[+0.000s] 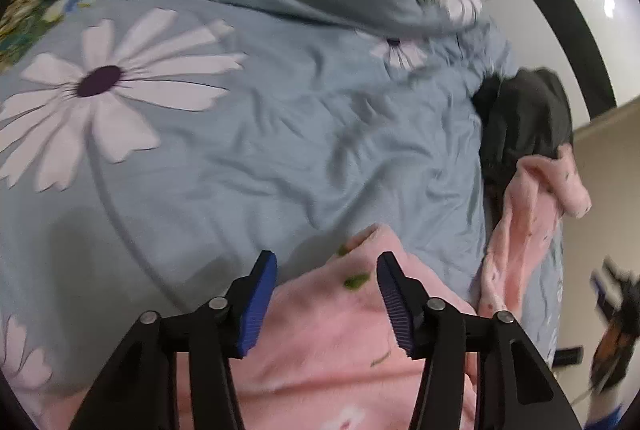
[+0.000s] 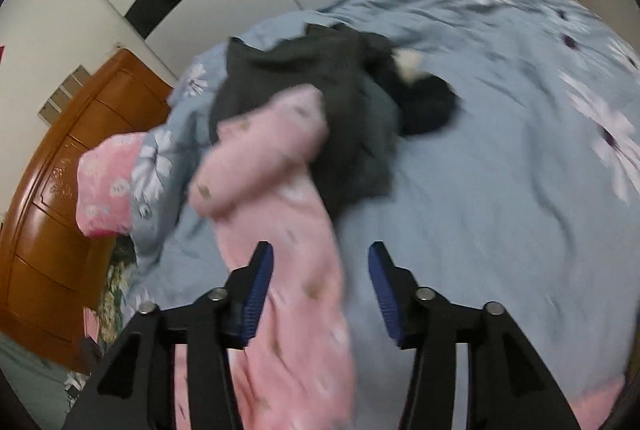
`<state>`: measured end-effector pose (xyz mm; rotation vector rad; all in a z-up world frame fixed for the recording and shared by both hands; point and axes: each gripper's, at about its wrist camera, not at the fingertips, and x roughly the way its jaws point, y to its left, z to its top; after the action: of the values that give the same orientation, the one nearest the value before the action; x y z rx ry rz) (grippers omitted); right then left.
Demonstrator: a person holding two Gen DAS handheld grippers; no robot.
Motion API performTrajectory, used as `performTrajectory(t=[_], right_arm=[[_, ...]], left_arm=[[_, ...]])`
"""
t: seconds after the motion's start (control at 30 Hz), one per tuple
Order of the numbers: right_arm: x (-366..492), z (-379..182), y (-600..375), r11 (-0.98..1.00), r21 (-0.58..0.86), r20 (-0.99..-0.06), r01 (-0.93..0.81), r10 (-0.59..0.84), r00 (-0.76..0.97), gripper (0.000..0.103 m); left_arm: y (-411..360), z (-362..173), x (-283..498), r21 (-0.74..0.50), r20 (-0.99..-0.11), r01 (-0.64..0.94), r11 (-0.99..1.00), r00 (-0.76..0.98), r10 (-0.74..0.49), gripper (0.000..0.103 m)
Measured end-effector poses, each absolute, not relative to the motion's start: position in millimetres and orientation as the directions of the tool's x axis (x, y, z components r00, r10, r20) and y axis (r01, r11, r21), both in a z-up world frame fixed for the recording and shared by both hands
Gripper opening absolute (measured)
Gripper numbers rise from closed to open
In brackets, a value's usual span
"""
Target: Fold clothes
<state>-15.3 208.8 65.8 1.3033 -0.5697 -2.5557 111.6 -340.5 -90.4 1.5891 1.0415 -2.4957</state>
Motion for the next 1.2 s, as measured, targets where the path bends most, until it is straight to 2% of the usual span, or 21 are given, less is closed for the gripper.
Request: performTrajectory(t=[0.2, 0.37, 0.4, 0.47, 0.5, 0.53, 0.57, 0.6, 0.63, 0.77, 0.9, 1.0, 1.1, 1.2], right_arm=[[-101.2, 65.4, 198.0, -0.893, 0.450, -0.710, -0.016, -0.347, -0.613, 0.056], [-128.8, 63.0, 188.3, -0.892, 0.450, -0.730, -0.028, -0.349, -0.588, 0.056], [-129.9, 62.6, 185.4, -0.896, 0.444, -0.735, -0.019, -0.352, -0.580, 0.052], [-130.8, 61.7, 180.5, -0.903, 0.430, -0.746, -0.004, -0.353, -0.565, 0.033], [-129.5, 61.0, 179.1, -0.908, 0.419, -0.754, -0.001, -0.348, -0.557, 0.015], [-128.1, 60.2, 177.7, -0.913, 0.408, -0.762, 0.003, -0.343, -0.550, 0.007], [-126.3, 60.2, 176.7, -0.915, 0.402, -0.766, 0.011, -0.343, -0.544, 0.007], [-123.8, 61.6, 176.4, -0.918, 0.397, -0.765, 0.024, -0.345, -0.544, 0.004], [-120.7, 65.1, 176.5, -0.919, 0.393, -0.760, 0.037, -0.348, -0.549, 0.003], [-106.3, 96.2, 184.4, -0.911, 0.402, -0.714, 0.088, -0.373, -0.593, 0.002], [-82.5, 163.6, 228.1, -0.904, 0.409, -0.596, 0.121, -0.366, -0.715, 0.002], [-54.1, 202.0, 288.1, -0.908, 0.414, -0.512, 0.069, -0.295, -0.807, 0.002], [-25.0, 204.2, 348.8, -0.919, 0.394, -0.506, -0.030, -0.189, -0.842, 0.002], [6.4, 159.7, 399.4, -0.912, 0.373, -0.583, -0.173, -0.085, -0.808, 0.002]], left_arm=[[-332.7, -104.5, 104.3, -0.584, -0.779, 0.303, -0.753, -0.472, 0.414, 0.064], [-326.9, -107.6, 104.7, -0.616, -0.755, 0.268, -0.741, -0.469, 0.458, 0.064], [-325.9, -107.9, 104.7, -0.621, -0.751, 0.264, -0.738, -0.468, 0.465, 0.062], [-323.5, -106.3, 107.3, -0.628, -0.744, 0.250, -0.737, -0.473, 0.473, 0.062], [-322.5, -105.0, 108.3, -0.623, -0.744, 0.247, -0.742, -0.478, 0.466, 0.057], [-320.9, -103.9, 108.4, -0.615, -0.749, 0.245, -0.750, -0.478, 0.458, 0.046], [-319.3, -102.9, 108.4, -0.606, -0.755, 0.244, -0.757, -0.478, 0.449, 0.037], [-318.5, -102.1, 108.4, -0.615, -0.748, 0.246, -0.749, -0.483, 0.455, 0.013], [-317.6, -101.4, 108.5, -0.624, -0.741, 0.248, -0.741, -0.488, 0.461, 0.007], [-319.2, -81.8, 106.1, -0.610, -0.722, 0.258, -0.749, -0.569, 0.393, 0.007], [-356.6, -30.9, 102.3, -0.624, -0.653, 0.266, -0.734, -0.694, 0.303, 0.006], [-384.8, 7.3, 99.4, -0.635, -0.590, 0.270, -0.723, -0.775, 0.228, 0.006], [-410.7, 10.7, 91.8, -0.584, -0.628, 0.338, -0.738, -0.764, 0.146, 0.007], [-427.5, -12.3, 80.2, -0.549, -0.685, 0.416, -0.725, -0.720, 0.106, 0.007]])
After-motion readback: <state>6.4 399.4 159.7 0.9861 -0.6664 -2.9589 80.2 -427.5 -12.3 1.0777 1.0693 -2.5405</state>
